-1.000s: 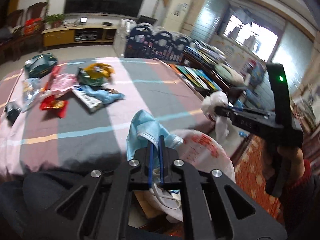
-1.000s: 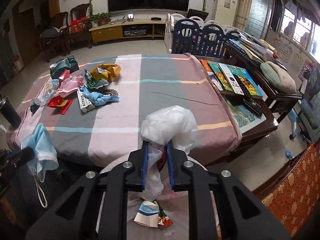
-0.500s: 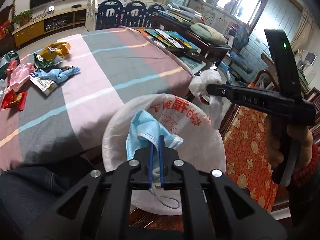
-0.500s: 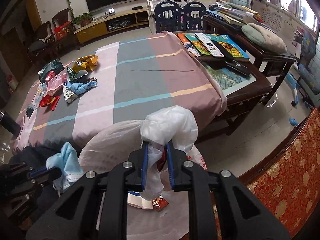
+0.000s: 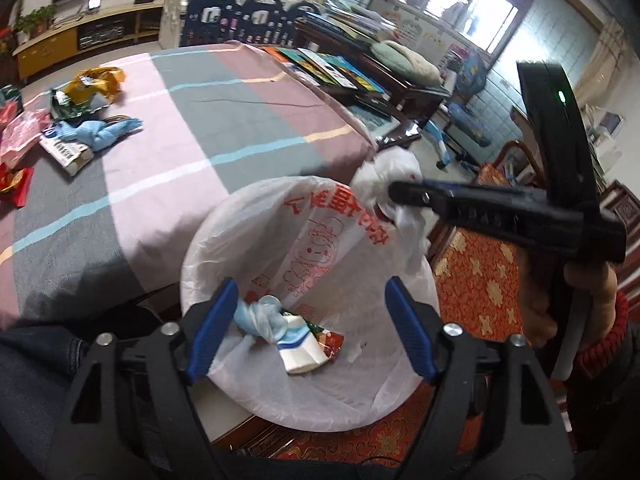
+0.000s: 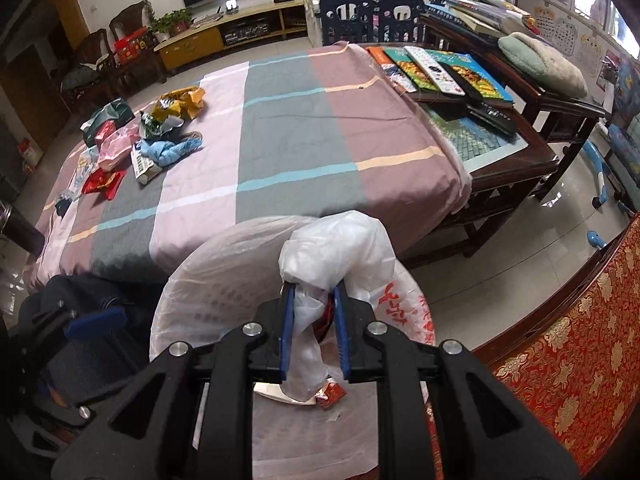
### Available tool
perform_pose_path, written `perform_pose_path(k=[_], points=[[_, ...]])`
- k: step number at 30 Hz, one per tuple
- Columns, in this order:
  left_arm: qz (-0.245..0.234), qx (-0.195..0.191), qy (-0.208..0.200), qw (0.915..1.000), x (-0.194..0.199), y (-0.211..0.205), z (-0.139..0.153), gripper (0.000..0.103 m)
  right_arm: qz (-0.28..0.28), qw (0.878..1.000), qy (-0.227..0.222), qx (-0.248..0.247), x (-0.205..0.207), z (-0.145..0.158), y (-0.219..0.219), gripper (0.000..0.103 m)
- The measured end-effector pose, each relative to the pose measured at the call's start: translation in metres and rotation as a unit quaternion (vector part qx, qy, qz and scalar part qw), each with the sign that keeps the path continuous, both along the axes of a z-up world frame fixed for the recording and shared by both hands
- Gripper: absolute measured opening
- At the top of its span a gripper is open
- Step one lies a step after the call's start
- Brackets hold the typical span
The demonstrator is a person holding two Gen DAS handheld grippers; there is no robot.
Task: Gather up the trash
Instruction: 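Carry the mask and plastic bag to the bin and release both, then grasp the black plastic bag with the left gripper while the right grasps the red wrapper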
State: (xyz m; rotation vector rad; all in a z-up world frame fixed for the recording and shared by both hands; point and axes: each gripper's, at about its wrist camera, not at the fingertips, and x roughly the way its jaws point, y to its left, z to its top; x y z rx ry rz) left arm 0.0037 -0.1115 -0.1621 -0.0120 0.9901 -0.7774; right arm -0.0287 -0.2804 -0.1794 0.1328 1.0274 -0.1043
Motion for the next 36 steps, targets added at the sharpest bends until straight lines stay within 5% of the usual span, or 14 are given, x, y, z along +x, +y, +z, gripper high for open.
perform_pose_path(k=[1,6,13,16,21,28,31,36], points=[[0.012,-0.002,0.002,0.9999,0.003,0.004,0.000,0.080,0.006,1.000,0.007,-0.003,0.000,-0.003,0.004,0.023],[0.086,-0.002,0.011,0.9963,0.019,0.027,-0.001,0.087,0.029,0.998,0.028,-0.046,0.003,-0.014,0.024,0.066],[0.186,0.025,-0.033,0.9816,0.037,0.072,0.001,0.089,0.018,0.999,0.022,-0.027,0.016,-0.014,0.031,0.071],[0.255,0.057,-0.061,0.9633,0.051,0.106,0.000,0.089,0.013,1.000,0.024,-0.014,0.028,-0.019,0.039,0.071],[0.361,0.071,-0.041,0.9292,0.087,0.177,-0.010,0.089,0.003,0.999,0.033,0.034,0.059,-0.029,0.058,0.071],[0.502,0.105,-0.033,0.8577,0.168,0.294,-0.011,0.089,0.036,0.997,0.040,0.056,0.105,-0.034,0.113,0.071],[0.532,0.080,0.008,0.8431,0.203,0.331,-0.024,0.089,0.069,0.997,0.015,0.040,0.127,-0.028,0.141,0.071],[0.549,0.078,0.003,0.8322,0.223,0.356,-0.038,0.089,0.082,0.997,-0.004,-0.005,0.192,-0.030,0.176,0.071]])
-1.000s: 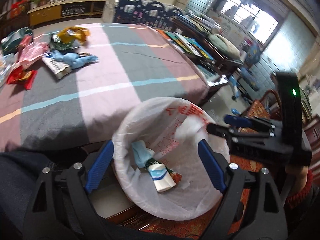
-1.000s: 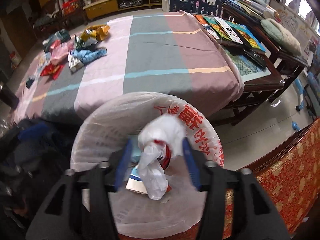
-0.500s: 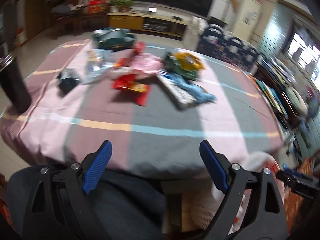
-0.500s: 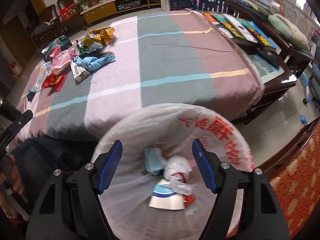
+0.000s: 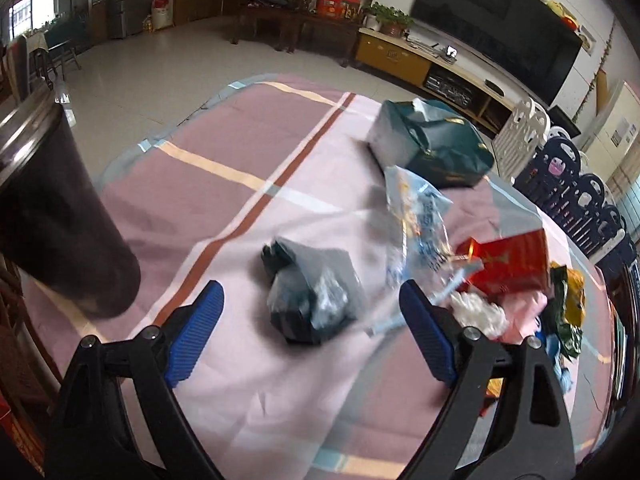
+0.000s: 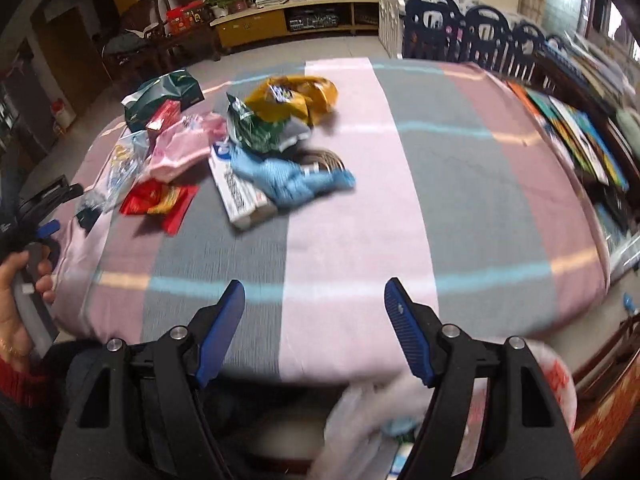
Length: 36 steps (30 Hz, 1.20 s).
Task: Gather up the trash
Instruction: 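Grasp the black plastic bag with the left gripper while the right grasps the red wrapper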
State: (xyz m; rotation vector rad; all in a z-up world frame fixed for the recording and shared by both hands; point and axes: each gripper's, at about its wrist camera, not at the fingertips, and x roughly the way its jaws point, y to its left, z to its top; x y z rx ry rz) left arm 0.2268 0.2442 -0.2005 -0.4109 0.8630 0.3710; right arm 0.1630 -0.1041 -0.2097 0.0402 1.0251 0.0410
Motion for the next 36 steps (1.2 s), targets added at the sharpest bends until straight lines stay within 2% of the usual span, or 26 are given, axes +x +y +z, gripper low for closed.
perform_pose_path(k=[4,7,9,11,13,15,19,22,24,25,26,28,30,36], points=[[0.004,-0.055,0.004,0.9985,0.003,0.015,-0.015,0.089,0.006,1.000,-0.003,0.024,0.056,-0.007,0.021,0.071],[-0.001,-0.073,0.002,0.9974,0.010,0.021,-0.021,0.089,0.022,0.999,-0.004,0.027,0.082,-0.011,0.046,0.071],[-0.005,-0.067,-0.002,0.9977,0.012,0.021,-0.021,0.089,0.049,0.998,0.008,0.046,0.087,-0.016,0.066,0.071],[-0.009,-0.051,0.001,0.9987,0.015,0.019,-0.021,0.085,0.080,0.996,0.012,0.034,0.083,-0.023,0.089,0.071],[-0.015,-0.039,0.010,0.9991,0.018,0.017,-0.024,0.067,0.107,0.994,0.017,0.022,0.076,-0.032,0.110,0.071],[-0.020,-0.037,0.021,0.9989,0.024,0.016,-0.029,0.053,0.128,0.991,0.027,0.029,0.074,-0.041,0.127,0.071],[-0.041,-0.008,0.022,0.9989,0.027,0.007,-0.028,0.049,0.144,0.989,0.019,0.016,0.078,-0.046,0.158,0.071],[-0.042,-0.021,0.020,0.9987,0.025,0.010,-0.028,0.044,0.148,0.989,0.011,-0.011,0.087,-0.051,0.178,0.071],[-0.035,-0.015,0.016,0.9991,0.022,0.012,-0.026,0.043,0.155,0.987,0.011,-0.036,0.090,-0.058,0.188,0.069],[-0.030,-0.005,0.014,0.9995,0.020,0.014,-0.023,0.043,0.159,0.986,0.010,-0.050,0.091,-0.062,0.191,0.063],[-0.025,0.000,0.010,0.9997,0.018,0.016,-0.020,0.043,0.163,0.985,0.015,-0.059,0.092,-0.066,0.191,0.040],[-0.015,-0.006,-0.004,0.9999,0.013,0.022,-0.014,0.043,0.159,0.985,0.019,-0.055,0.089,-0.069,0.186,0.031],[-0.013,-0.014,-0.010,0.9998,0.010,0.023,-0.012,0.043,0.155,0.987,0.024,-0.037,0.083,-0.067,0.177,0.012],[-0.028,-0.016,-0.029,0.9991,0.005,0.012,-0.001,0.043,0.109,0.994,0.014,0.013,0.050,-0.038,0.132,0.012]])
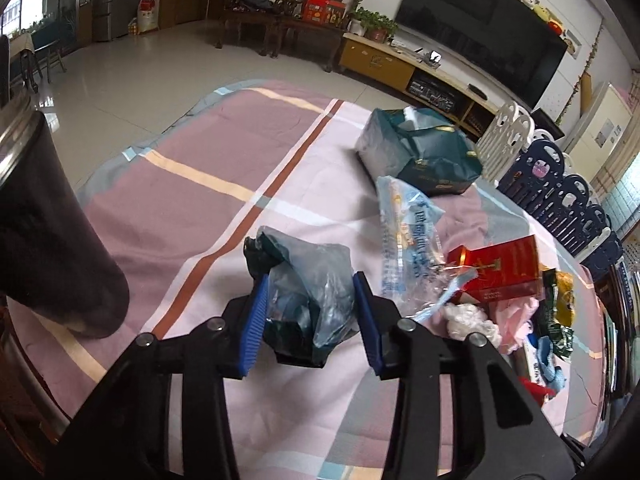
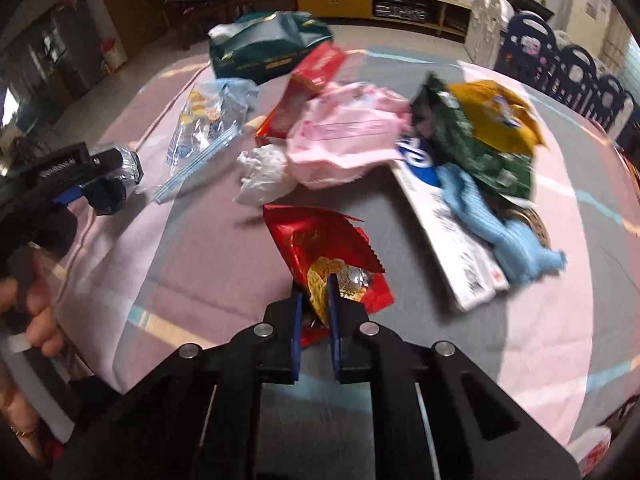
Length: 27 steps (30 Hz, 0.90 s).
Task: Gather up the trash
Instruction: 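Grasp the black plastic bag with the left gripper while the right grasps the red wrapper, then carry the black bag and red wrapper to the bin and release both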
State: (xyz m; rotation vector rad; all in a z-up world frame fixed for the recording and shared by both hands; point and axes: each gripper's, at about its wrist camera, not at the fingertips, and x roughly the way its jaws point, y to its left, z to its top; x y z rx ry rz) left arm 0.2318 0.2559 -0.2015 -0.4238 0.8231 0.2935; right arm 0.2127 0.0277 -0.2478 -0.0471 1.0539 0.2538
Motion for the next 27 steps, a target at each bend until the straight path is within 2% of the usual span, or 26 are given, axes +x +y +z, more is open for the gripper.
perform_pose_path(k=[3,8,10,13,18,22,24,27], points=[[-0.007,-0.008,-0.007,0.9999,-0.003,-0.006,0.003,0.043,-0.032,0.999,-0.011,0.011,-0.020,0.016,-0.031,0.012],[-0.015,-0.018,-0.015,0.9996,-0.014,-0.016,0.007,0.043,-0.089,0.995,-0.042,0.003,-0.065,0.039,-0.075,0.009],[-0.022,-0.005,-0.032,0.9992,-0.025,-0.020,0.023,0.043,-0.113,0.992,-0.050,0.000,-0.081,0.048,-0.095,0.008],[-0.039,-0.016,-0.071,0.9966,-0.047,-0.026,0.055,0.043,-0.134,0.990,-0.051,0.003,-0.095,0.057,-0.117,0.008],[-0.050,-0.011,-0.083,0.9952,-0.077,-0.032,0.078,0.043,-0.159,0.986,-0.036,0.047,-0.109,0.070,-0.134,0.009],[-0.040,-0.004,-0.077,0.9962,-0.097,-0.030,0.083,0.043,-0.163,0.985,-0.043,0.026,-0.125,0.079,-0.135,0.023],[-0.038,-0.009,-0.079,0.9961,-0.106,-0.028,0.086,0.043,-0.181,0.982,-0.042,0.033,-0.132,0.081,-0.143,0.042],[-0.039,-0.015,-0.088,0.9953,-0.115,-0.026,0.094,0.043,-0.199,0.978,-0.033,0.060,-0.128,0.079,-0.147,0.055]])
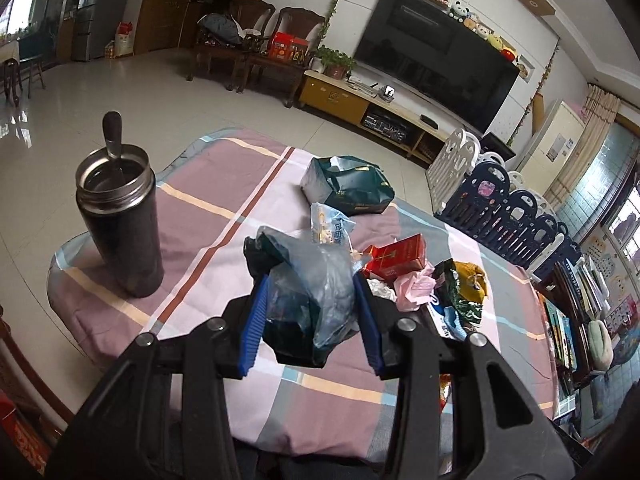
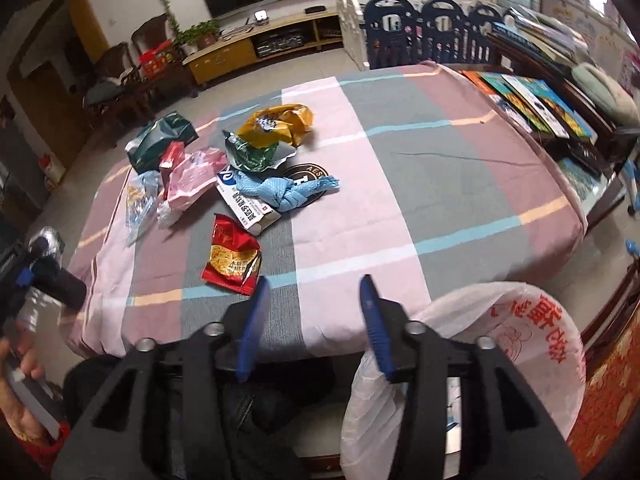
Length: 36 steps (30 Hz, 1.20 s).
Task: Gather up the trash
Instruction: 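Carry the black bag and red wrapper to the bin and release both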
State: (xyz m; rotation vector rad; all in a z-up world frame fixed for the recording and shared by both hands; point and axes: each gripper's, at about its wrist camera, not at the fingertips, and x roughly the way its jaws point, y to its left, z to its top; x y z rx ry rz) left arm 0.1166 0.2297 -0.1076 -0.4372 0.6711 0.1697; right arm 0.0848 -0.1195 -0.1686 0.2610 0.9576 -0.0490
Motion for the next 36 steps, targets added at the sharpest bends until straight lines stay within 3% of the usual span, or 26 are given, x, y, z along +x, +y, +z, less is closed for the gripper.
perform_pose_path(k=[4,8,11,16,18,20,26,29,31,36], points=[[-0.008,0.000,-0.011,0.9999,-0.005,-0.002,0.008,0.043,0.033,0.999,0.015,0.011,0.029,-0.016,0.030,0.064],[-0.010,-0.003,-0.014,0.9998,-0.007,0.000,0.008,0.043,0.061,0.996,0.054,0.019,0.078,-0.056,0.074,0.067],[-0.013,-0.011,-0.010,0.9998,-0.004,0.001,0.004,0.043,0.043,0.996,0.074,0.033,0.105,-0.079,0.087,0.067],[-0.025,-0.012,-0.003,0.9996,0.001,-0.004,-0.003,0.043,0.020,0.995,0.099,-0.006,0.129,-0.105,0.096,0.069],[-0.032,-0.011,0.000,0.9994,0.003,-0.008,-0.005,0.043,0.034,0.995,0.094,-0.025,0.127,-0.109,0.099,0.041],[-0.042,-0.007,0.004,0.9991,0.004,-0.015,-0.008,0.043,0.047,0.996,0.077,-0.016,0.122,-0.105,0.097,0.029],[-0.097,0.004,0.002,0.9953,0.001,-0.052,-0.003,0.043,0.038,0.999,0.030,-0.006,0.081,-0.065,0.061,0.026],[-0.150,0.015,-0.007,0.9886,-0.005,-0.090,0.006,0.043,0.034,0.999,0.002,-0.008,0.033,-0.026,0.020,0.026],[-0.202,0.018,-0.015,0.9792,-0.013,-0.125,0.013,0.043,0.024,0.999,-0.015,-0.019,-0.002,-0.003,-0.009,0.026],[-0.340,0.022,-0.025,0.9400,-0.058,-0.223,0.027,0.043,-0.017,0.996,-0.044,-0.069,-0.097,0.042,-0.083,0.026]])
